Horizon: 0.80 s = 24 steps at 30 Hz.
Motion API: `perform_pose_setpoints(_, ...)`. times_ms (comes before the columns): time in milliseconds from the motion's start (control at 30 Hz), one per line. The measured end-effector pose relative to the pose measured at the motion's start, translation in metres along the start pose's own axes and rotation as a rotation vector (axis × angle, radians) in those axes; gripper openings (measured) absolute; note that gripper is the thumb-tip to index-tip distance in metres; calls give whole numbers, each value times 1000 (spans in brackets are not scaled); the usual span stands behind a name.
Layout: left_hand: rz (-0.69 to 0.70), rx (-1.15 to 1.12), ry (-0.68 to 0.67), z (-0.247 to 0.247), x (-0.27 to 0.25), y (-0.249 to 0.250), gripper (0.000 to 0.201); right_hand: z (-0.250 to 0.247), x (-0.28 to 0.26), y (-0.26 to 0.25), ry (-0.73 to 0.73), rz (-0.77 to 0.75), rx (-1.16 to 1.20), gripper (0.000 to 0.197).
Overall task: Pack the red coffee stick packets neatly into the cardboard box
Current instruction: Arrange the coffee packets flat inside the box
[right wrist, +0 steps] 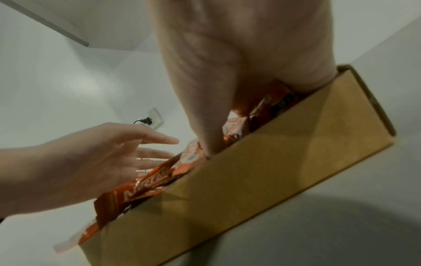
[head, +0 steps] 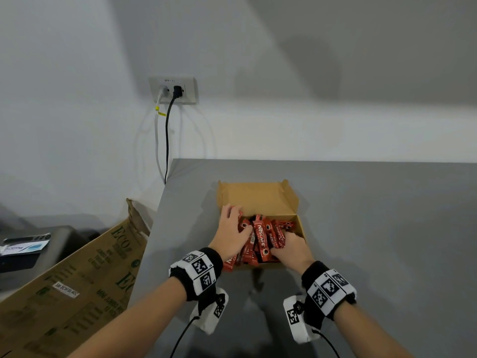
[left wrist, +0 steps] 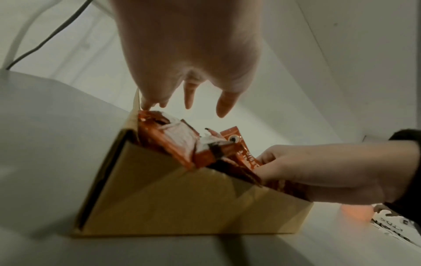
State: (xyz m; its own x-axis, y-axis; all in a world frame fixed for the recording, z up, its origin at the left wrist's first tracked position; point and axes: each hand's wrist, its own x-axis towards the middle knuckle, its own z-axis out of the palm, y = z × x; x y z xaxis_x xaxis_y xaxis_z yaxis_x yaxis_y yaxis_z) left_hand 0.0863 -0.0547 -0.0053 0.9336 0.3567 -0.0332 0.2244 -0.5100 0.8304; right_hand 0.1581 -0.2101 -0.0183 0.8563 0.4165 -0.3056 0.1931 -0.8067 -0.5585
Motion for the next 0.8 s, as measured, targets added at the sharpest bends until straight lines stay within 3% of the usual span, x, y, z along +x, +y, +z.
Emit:
perform_pose_setpoints(100,-19,53,33,-7,4,-7,47,-1,1,1,35,-25,40,11)
perform_pose_setpoints(267,-22,45,-56,-4,-1,-17,51,3,0,-6,12,6,107,38)
perform_pose_setpoints(433,-34,-3,-37,5,-9,-16,53,11,-7,-22,53,-155,152,36)
perform_pose_setpoints(533,-46,-24,-48,3,-8,-13,56,20,-13,-35,79,-228,43,43)
perform_pose_setpoints(633,-67,123,-87,5,-6,-6,64,28,-15,-43,57,-231,-76,49)
perform_pose_setpoints(800,-50,210,-14,10,0,-7,60,32,-18,-45,-11,-267,-122,57)
